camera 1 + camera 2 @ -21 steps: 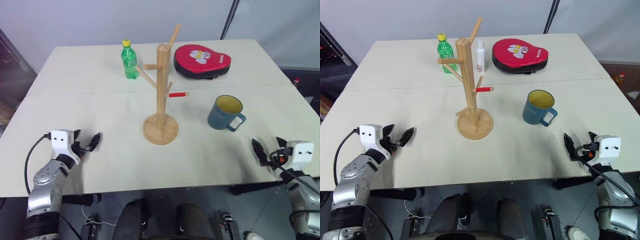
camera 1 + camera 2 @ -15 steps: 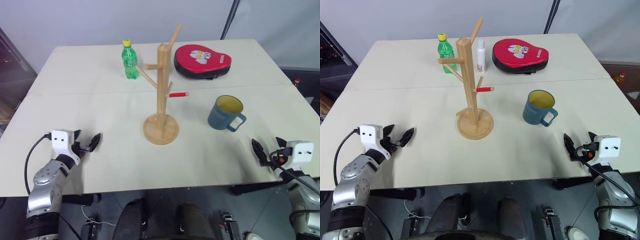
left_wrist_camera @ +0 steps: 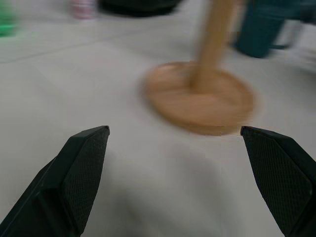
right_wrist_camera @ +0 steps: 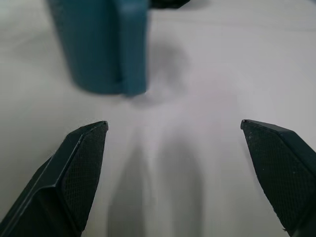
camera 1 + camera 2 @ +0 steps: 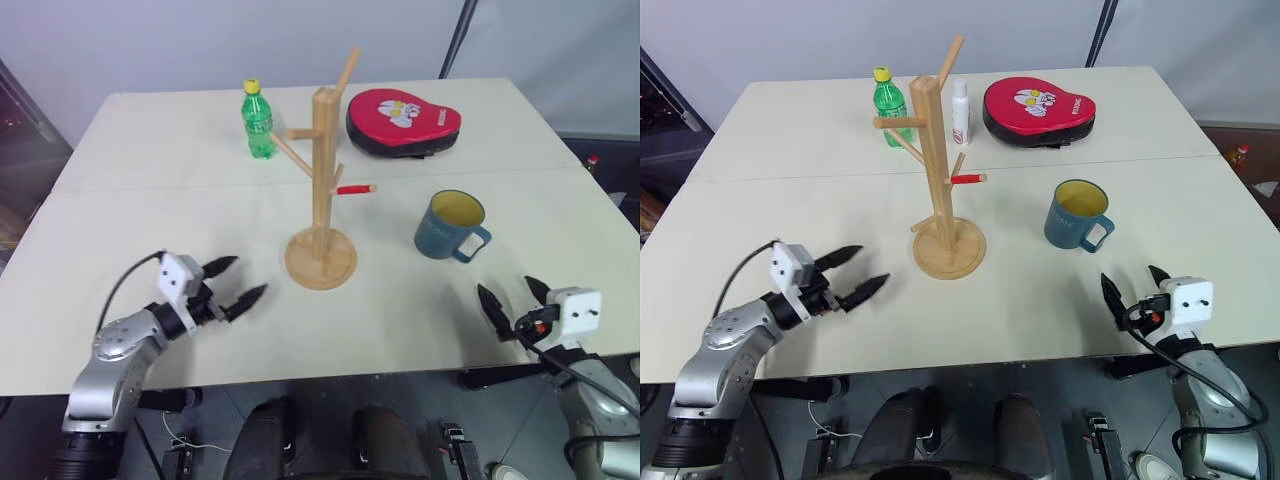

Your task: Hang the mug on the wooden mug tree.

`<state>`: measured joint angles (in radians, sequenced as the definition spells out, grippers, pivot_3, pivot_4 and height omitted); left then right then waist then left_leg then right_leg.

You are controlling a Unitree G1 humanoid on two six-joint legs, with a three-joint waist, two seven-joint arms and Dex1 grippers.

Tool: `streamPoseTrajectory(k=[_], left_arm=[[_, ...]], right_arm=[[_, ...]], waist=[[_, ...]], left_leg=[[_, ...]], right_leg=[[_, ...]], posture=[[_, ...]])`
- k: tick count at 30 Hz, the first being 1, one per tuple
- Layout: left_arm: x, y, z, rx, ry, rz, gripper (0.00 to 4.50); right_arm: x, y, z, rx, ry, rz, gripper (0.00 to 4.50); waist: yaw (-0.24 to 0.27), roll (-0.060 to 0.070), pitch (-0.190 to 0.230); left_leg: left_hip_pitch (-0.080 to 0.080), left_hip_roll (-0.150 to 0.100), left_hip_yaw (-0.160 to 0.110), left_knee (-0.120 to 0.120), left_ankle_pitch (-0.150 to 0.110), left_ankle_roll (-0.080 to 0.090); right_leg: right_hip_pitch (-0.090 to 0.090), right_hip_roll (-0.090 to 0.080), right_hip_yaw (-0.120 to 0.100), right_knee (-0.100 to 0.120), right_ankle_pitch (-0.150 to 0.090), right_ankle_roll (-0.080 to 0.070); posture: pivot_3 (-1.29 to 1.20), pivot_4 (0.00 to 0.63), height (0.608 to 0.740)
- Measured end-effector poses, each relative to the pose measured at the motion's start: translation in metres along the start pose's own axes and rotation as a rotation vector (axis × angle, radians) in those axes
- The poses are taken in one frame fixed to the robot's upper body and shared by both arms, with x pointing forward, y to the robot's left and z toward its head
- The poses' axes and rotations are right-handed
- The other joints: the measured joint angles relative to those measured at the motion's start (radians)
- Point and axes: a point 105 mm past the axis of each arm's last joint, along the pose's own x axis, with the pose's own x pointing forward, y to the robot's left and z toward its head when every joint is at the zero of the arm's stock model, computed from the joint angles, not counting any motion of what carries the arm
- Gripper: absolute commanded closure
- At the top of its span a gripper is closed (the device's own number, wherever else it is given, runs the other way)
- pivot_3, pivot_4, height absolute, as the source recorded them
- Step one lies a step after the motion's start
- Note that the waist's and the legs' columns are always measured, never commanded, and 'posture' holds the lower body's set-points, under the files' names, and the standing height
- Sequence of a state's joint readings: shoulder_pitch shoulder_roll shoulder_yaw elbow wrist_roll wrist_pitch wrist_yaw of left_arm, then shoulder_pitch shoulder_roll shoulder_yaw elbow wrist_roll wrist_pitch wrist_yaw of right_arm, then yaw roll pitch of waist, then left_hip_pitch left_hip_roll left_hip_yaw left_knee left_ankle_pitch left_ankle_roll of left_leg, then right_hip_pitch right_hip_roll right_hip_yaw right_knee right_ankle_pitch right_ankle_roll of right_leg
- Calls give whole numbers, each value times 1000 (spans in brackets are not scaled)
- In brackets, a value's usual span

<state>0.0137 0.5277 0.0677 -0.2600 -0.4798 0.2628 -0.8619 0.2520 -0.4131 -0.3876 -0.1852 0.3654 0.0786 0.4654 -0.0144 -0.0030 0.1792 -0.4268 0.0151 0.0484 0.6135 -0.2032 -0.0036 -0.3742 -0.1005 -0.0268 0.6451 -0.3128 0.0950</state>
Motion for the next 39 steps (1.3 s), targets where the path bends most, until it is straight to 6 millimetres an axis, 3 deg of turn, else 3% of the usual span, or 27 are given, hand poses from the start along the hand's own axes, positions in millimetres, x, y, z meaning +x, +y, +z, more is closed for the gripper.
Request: streamPoseTrajectory(k=[5, 13, 21, 39], left_arm=[[17, -36, 10, 29, 11, -219, 0], [34, -51, 22, 62, -25, -318, 0], [35, -53, 21, 63, -25, -312, 0], [36, -56, 26, 78, -45, -310, 0]], right_arm=[[5, 9, 3, -2, -43, -20, 22], [29, 14, 11, -11, -113, -157, 22], [39, 16, 3, -15, -94, -229, 22], [58, 7, 10, -36, -103, -304, 22]], waist=[[1, 0, 0], [1, 0, 0], [2, 1, 0], [1, 1, 0]], left_leg=[[0, 0, 0, 0, 0, 0], [0, 0, 0, 0, 1, 2], [0, 0, 0, 1, 2, 3], [0, 0, 0, 1, 2, 3]], right_leg=[[0, 0, 0, 0, 0, 0], [0, 1, 0, 0, 0, 0], [0, 1, 0, 0, 0, 0], [0, 3, 0, 1, 0, 1]], posture=[[0, 150, 740], [0, 150, 740], [0, 150, 740], [0, 150, 740]])
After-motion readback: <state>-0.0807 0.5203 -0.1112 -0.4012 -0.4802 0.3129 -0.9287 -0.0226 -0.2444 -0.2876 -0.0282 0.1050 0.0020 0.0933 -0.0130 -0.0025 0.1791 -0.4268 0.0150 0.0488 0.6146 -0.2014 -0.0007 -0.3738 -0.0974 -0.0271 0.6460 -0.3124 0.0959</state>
